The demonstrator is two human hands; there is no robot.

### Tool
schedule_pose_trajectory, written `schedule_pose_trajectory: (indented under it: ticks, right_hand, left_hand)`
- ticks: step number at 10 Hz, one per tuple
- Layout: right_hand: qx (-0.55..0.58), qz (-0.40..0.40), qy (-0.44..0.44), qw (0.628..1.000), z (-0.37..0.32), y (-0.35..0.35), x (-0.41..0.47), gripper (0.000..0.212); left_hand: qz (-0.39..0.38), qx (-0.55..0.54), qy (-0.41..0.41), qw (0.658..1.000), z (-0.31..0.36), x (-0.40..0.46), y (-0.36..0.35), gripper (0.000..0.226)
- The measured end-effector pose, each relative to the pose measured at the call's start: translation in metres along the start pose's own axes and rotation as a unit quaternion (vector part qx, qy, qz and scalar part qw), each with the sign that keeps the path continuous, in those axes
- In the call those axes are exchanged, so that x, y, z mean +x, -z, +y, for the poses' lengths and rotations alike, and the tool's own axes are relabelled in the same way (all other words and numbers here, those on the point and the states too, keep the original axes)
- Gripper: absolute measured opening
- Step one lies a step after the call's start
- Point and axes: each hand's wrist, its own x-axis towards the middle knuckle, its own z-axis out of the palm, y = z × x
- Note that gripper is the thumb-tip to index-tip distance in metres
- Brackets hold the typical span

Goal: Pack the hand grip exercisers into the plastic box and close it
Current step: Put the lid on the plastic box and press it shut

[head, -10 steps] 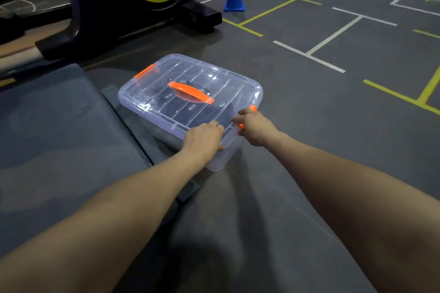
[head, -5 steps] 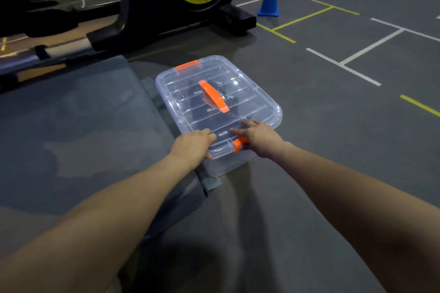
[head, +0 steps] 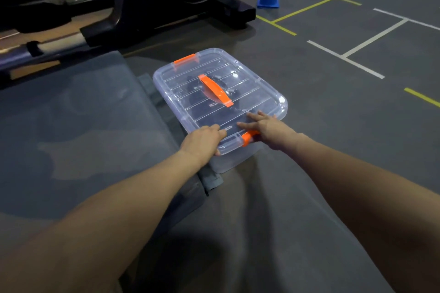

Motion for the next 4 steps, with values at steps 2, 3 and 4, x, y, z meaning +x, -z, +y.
schedule_pose_trajectory:
  ticks: [2, 3, 4]
  right_hand:
    - [-0.021, -0.005, 0.005, 1.0, -0.001, 0.002, 0.0, 0.062]
    - [-0.029, -0.01, -0.001, 1.0, 0.0, 0.001, 0.002, 0.063]
    - [-0.005, -0.037, 0.022, 0.999, -0.002, 0.018, 0.02, 0.057]
  left_hand:
    - [0.001, 0.007, -0.002, 1.0, 0.0, 0.002, 0.0, 0.024]
    - [-0.027, 0.01, -0.004, 1.0, -0.007, 0.007, 0.001, 0.031]
    - [-0.05, -0.101, 0.0, 0.994, -0.028, 0.019, 0.006, 0.04]
